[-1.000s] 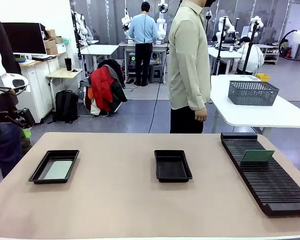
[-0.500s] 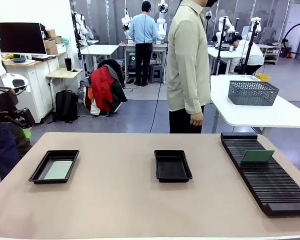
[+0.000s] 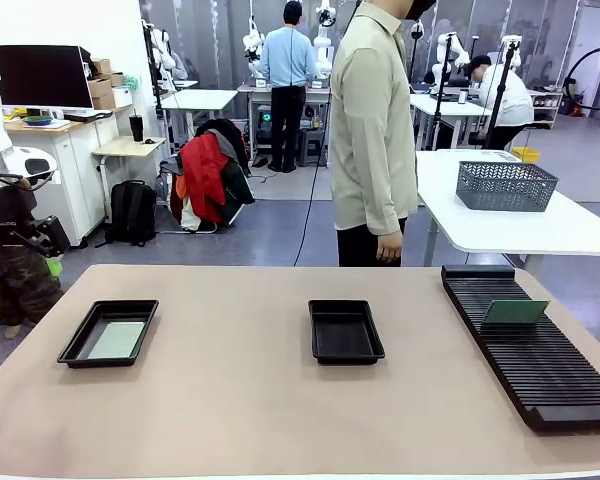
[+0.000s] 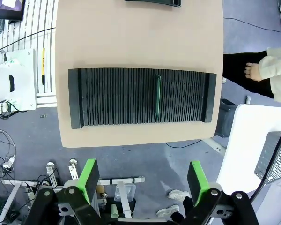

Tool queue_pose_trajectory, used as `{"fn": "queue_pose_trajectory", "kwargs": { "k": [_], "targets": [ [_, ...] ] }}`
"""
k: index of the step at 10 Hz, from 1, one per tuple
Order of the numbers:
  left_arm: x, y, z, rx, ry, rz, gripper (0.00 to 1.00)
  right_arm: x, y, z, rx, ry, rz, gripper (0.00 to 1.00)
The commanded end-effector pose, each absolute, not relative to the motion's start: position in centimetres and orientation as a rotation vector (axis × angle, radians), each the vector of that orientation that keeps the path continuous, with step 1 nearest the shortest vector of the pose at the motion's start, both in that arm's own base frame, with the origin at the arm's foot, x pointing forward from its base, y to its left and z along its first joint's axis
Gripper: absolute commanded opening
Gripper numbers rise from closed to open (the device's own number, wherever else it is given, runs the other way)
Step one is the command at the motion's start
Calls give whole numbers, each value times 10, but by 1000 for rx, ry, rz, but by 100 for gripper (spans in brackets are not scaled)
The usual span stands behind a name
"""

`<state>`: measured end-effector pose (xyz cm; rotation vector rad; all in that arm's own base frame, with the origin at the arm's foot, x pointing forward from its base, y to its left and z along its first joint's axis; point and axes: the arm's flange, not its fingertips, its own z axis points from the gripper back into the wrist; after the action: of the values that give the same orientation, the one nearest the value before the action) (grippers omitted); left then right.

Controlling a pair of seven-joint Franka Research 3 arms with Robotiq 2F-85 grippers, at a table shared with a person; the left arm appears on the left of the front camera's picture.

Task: Inspect and transfer BCBs to ESD trays.
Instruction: Pick up the Blank PCB from the PCB Rack and place it in the right ESD tray.

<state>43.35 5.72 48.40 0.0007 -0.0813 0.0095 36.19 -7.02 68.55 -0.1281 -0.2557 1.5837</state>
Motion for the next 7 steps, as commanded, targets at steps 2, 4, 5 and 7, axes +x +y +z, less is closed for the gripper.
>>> {"fn": "queue_pose_trajectory", "kwargs": {
  "k": [2,4,5,7],
  "targets": [
    [435,57,482,-1,-92,12,100,362,-70,684,-122,-255,1584,100],
    [435,57,482,-1,-92,12,100,370,-70,670,-139,-268,1580,100],
    [435,57,482,-1,-92,12,100,378,-68,653,-147,-281,1603,100],
    [435,57,482,-1,-92,12,100,390,-62,627,-156,-292,1608,100]
  ]
}}
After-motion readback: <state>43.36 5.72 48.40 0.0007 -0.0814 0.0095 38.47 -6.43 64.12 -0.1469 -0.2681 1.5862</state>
